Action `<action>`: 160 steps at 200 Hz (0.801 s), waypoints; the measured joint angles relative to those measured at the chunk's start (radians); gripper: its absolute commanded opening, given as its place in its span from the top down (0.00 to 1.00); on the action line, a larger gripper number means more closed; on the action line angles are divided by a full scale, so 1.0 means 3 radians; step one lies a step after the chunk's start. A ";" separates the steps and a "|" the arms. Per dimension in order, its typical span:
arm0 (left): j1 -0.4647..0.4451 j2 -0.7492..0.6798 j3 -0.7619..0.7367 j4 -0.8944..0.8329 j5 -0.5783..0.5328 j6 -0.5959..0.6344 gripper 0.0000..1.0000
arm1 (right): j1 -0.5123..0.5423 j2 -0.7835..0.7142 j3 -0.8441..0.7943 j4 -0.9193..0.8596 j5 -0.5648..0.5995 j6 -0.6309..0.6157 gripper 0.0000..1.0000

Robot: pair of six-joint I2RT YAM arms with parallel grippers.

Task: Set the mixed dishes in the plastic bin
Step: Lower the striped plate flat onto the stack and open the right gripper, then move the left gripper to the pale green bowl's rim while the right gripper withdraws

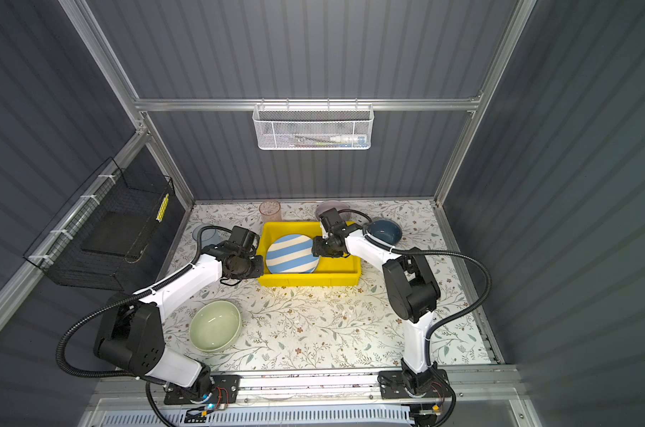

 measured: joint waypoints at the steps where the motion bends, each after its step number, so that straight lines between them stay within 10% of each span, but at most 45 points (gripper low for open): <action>1: 0.0000 0.0000 0.0000 0.0000 0.0000 0.0000 0.78 | 0.0000 0.0004 0.0005 -0.0005 0.0004 0.0000 0.40; 160: 0.0019 0.0045 0.0074 -0.0081 0.0047 0.0086 0.78 | 0.0207 0.0425 0.0512 -0.0472 0.0017 -0.0137 0.32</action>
